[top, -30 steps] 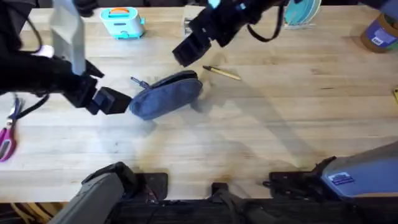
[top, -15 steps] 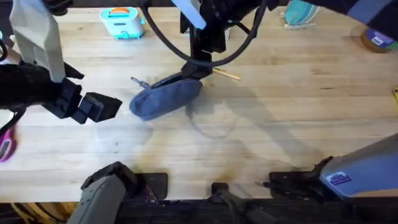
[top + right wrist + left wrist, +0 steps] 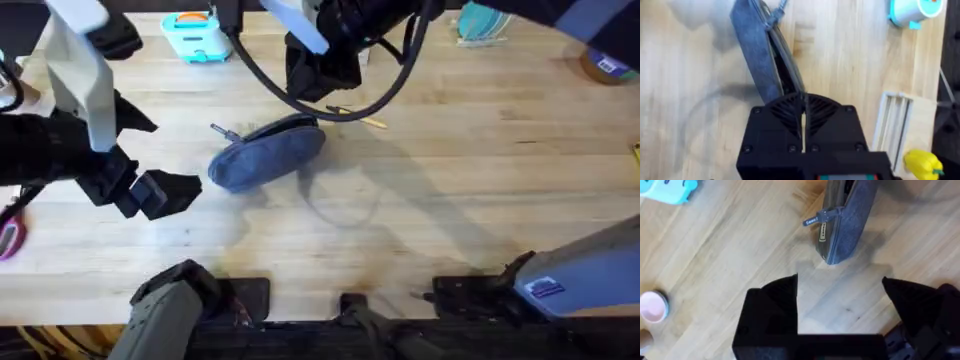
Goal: Unzip the bag, pick up the pens from the table one at a time and place them inside, then zip the bag closed.
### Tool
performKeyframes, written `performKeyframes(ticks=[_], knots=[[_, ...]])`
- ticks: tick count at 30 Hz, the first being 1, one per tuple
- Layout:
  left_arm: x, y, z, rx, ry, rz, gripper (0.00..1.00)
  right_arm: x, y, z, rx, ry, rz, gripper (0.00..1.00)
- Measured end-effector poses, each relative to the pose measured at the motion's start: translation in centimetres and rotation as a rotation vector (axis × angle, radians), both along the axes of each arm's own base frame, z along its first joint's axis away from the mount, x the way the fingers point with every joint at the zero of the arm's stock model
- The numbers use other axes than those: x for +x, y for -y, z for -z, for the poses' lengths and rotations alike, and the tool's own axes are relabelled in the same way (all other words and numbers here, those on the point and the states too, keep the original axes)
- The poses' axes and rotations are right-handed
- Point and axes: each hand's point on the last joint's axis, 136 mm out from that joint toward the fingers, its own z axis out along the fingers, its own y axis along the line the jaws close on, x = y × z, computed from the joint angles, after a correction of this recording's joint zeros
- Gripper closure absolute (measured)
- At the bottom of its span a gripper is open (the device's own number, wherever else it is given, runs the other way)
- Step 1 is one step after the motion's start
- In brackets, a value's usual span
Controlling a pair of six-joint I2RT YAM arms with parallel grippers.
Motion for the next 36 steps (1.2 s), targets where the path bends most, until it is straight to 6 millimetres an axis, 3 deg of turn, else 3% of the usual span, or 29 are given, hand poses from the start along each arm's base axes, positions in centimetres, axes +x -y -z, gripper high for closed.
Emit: performKeyframes(ticks=[8, 19, 25, 36], knots=[[0.0, 0.4, -0.1, 0.014, 0.026, 0.07, 0.006, -1.4, -1.3, 0.0, 0.07, -0.079, -0.067, 0.968], [0.0, -0.2, -0.2, 0.027, 0.043, 0.068, 0.007, -1.4, -2.6, 5.5, 0.049, -0.252, -0.098, 0.967], [-0.1, -1.1, -0.3, 0.024, 0.045, 0.018, 0.007, -1.1, -3.2, 6.9, 0.049, -0.275, -0.103, 0.968], [-0.2, -0.9, -0.3, 0.01, 0.042, 0.02, 0.008, -0.1, -4.0, 9.9, 0.037, -0.296, -0.102, 0.967]])
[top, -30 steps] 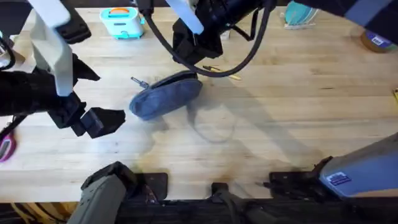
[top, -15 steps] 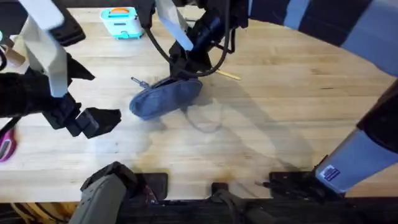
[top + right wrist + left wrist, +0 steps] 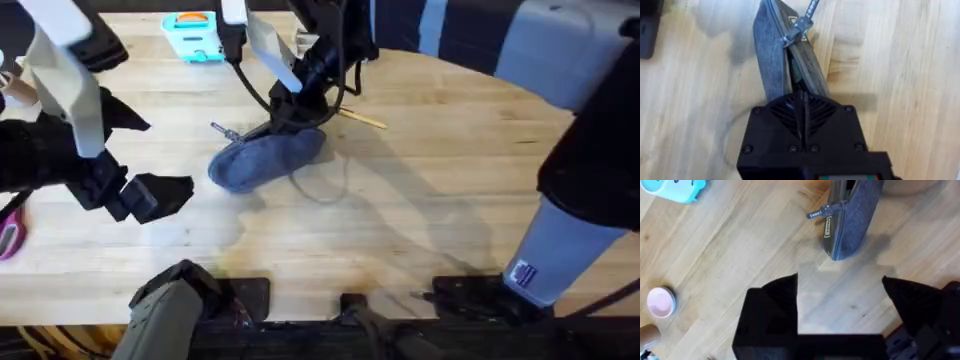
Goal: Unzip the bag, pick up the pens from the table one at a time and place them inside, then zip the bag closed.
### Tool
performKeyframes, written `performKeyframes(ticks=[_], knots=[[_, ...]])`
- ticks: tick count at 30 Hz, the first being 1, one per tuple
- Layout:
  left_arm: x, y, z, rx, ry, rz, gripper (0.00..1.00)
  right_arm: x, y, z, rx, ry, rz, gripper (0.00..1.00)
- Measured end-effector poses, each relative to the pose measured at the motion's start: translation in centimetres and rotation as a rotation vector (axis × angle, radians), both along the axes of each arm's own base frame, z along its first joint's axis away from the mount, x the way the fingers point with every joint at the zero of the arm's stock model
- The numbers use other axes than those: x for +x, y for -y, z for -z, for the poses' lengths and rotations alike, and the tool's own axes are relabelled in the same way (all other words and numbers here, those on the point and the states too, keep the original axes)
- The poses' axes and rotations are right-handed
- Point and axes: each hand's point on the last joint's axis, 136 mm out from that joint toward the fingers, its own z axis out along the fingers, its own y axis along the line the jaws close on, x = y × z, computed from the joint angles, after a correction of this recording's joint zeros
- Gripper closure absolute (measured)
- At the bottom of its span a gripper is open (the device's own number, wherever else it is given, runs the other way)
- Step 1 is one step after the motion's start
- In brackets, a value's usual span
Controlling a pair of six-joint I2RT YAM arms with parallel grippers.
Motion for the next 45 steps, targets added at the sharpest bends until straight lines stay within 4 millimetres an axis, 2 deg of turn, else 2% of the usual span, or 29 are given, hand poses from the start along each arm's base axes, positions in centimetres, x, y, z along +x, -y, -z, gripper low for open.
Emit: performKeyframes(ticks=[7, 17, 26, 27, 28, 31, 33, 35, 45], knots=[[0.0, 0.1, 0.0, -0.003, 0.0, 0.001, 0.007, 0.6, -0.7, 0.9, 0.018, 0.005, -0.006, 0.967], [0.0, 0.1, 0.0, -0.005, 0.001, 0.002, 0.007, -1.0, -2.0, 3.5, 0.002, -0.055, -0.048, 0.968], [-0.1, 0.2, 0.0, -0.008, -0.002, 0.002, 0.007, -1.2, -2.3, 3.7, 0.002, -0.056, -0.054, 0.949], [-0.1, 0.2, 0.0, -0.008, -0.002, 0.002, 0.008, -1.1, -2.3, 3.7, 0.003, -0.056, -0.054, 0.866], [-0.1, 0.2, 0.0, -0.008, -0.002, 0.002, 0.007, -1.1, -2.3, 3.7, 0.004, -0.053, -0.055, 0.74], [-0.1, 0.2, 0.0, -0.009, -0.002, 0.002, 0.007, -1.1, -2.2, 3.7, 0.001, -0.05, -0.054, 0.295], [-0.1, 0.2, 0.0, -0.01, -0.005, 0.002, 0.007, -1.1, -2.2, 3.7, 0.001, -0.047, -0.059, 0.042], [-0.2, 0.2, 0.0, -0.011, -0.006, 0.002, 0.007, -1.1, -2.2, 3.7, 0.0, -0.049, -0.059, 0.008], [-0.2, 0.2, 0.0, -0.012, -0.007, 0.002, 0.008, -1.2, -2.2, 3.7, 0.0, -0.049, -0.06, 0.005]])
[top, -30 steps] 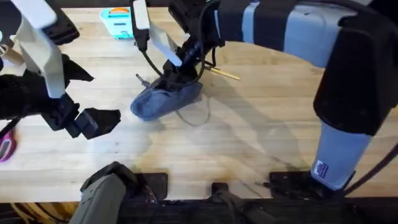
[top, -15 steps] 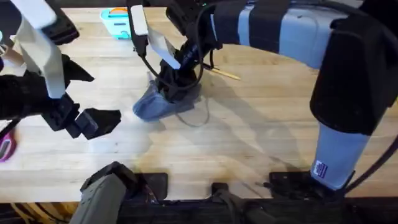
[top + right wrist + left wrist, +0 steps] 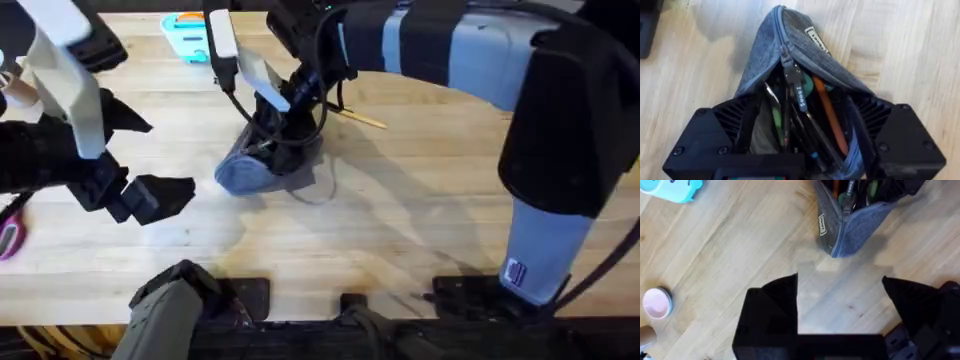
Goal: Unzip the bag, pick up the pens from the table one at a time and place them inside, then zip the bag closed.
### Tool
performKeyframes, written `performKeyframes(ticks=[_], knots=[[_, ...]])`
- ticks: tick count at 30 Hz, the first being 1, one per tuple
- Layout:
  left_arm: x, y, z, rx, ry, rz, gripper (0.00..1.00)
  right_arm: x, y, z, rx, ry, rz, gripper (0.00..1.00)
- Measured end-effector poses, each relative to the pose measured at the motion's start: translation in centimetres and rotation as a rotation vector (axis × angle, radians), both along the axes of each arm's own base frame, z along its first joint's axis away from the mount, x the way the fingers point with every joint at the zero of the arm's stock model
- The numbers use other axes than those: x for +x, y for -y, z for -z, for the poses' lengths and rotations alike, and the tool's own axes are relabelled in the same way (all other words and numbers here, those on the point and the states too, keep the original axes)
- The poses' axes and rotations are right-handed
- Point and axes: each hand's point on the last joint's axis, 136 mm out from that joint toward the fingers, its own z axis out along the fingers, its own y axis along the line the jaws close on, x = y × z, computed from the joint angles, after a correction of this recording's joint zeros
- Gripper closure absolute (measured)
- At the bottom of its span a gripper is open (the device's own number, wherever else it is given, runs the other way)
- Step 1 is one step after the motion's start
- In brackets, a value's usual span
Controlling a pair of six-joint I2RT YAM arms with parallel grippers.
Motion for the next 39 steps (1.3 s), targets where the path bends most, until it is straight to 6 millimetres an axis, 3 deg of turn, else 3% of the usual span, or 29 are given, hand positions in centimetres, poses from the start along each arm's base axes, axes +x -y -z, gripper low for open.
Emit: performKeyframes(ticks=[7, 10, 11, 14, 15, 20, 23, 24, 25, 33, 39], knots=[[0.0, 0.0, 0.0, 0.0, 0.0, 0.0, 0.007, -0.1, 0.1, -0.1, -0.005, -0.01, 0.008, 0.005], [0.0, 0.0, 0.0, 0.0, 0.0, 0.0, 0.007, -0.1, 0.3, -1.2, -0.002, -0.023, 0.04, 0.005], [0.0, 0.0, 0.0, 0.0, 0.0, 0.0, 0.007, 0.5, 0.8, -4.5, 0.034, -0.029, 0.123, 0.005], [0.0, 0.0, 0.0, 0.0, 0.0, 0.0, 0.007, 1.4, 1.9, -8.1, 0.08, -0.031, 0.207, 0.004], [0.0, 0.0, 0.0, 0.001, 0.0, 0.002, 0.008, 2.5, 3.7, -11.0, 0.115, -0.036, 0.299, 0.004], [0.0, 0.0, 0.0, 0.001, 0.001, 0.002, 0.007, 4.2, 9.1, -14.5, 0.11, -0.072, 0.496, 0.005], [0.0, 0.0, 0.0, 0.001, 0.001, 0.002, 0.007, 5.1, 13.0, -14.9, 0.035, -0.056, 0.633, 0.005], [0.0, 0.0, 0.0, 0.001, 0.001, 0.002, 0.007, 5.7, 15.9, -14.5, -0.053, -0.029, 0.736, 0.005], [0.0, 0.0, 0.0, 0.001, 0.001, 0.002, 0.007, 5.8, 16.6, -14.3, -0.08, -0.024, 0.76, 0.005], [0.0, 0.0, 0.0, 0.001, 0.0, 0.002, 0.007, 4.8, 18.7, -12.8, -0.207, -0.049, 0.817, 0.004], [-0.2, 0.2, 0.1, -0.007, -0.011, 0.002, 0.007, 5.9, 20.0, -11.4, -0.28, -0.027, 0.878, 0.005]])
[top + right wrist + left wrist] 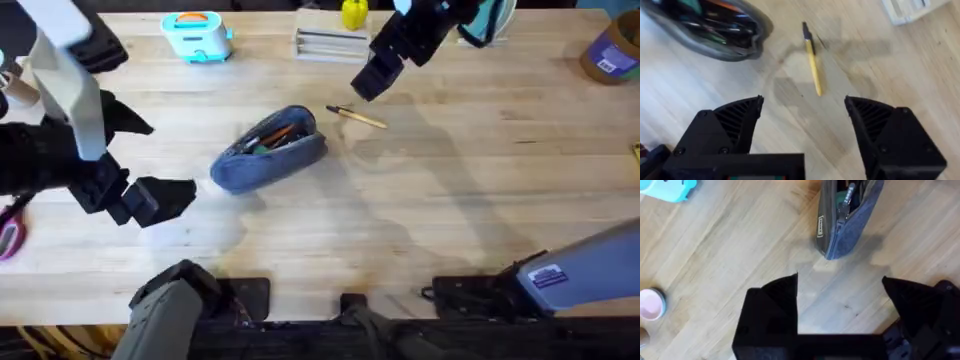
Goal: Unzip the bag, pick up the pens from the table one at a time and place them inside, then zip the bag closed.
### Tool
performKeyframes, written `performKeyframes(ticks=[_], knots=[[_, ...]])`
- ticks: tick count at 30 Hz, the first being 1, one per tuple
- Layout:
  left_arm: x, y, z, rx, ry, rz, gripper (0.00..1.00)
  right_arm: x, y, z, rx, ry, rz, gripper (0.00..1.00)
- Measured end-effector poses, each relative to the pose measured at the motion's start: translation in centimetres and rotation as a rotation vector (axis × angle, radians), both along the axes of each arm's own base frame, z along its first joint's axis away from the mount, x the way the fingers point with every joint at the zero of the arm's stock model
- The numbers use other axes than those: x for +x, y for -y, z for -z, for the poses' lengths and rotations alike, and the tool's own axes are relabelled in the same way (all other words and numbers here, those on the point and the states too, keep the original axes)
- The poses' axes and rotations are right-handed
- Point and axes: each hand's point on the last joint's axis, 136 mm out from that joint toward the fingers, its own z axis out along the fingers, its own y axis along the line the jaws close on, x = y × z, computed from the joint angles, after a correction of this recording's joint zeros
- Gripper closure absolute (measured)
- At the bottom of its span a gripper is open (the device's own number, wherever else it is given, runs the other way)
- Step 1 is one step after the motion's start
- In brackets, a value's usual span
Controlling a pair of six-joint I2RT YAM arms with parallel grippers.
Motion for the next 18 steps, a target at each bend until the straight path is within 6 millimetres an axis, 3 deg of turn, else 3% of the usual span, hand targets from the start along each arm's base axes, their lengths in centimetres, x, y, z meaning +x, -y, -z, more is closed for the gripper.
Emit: performKeyframes(ticks=[5, 12, 18], knots=[[-0.2, 0.2, 0.1, -0.008, -0.011, 0.0, 0.007, 1.5, 1.3, 3.5, -0.071, -0.05, 0.064, 0.005], [-0.2, 0.2, 0.1, -0.007, -0.01, 0.0, 0.007, 1.6, 1.9, 9.5, -0.144, -0.161, 0.074, 0.005], [-0.2, 0.2, 0.1, -0.008, -0.01, 0.0, 0.007, 2.2, 1.6, 12.4, -0.158, -0.201, 0.106, 0.004]])
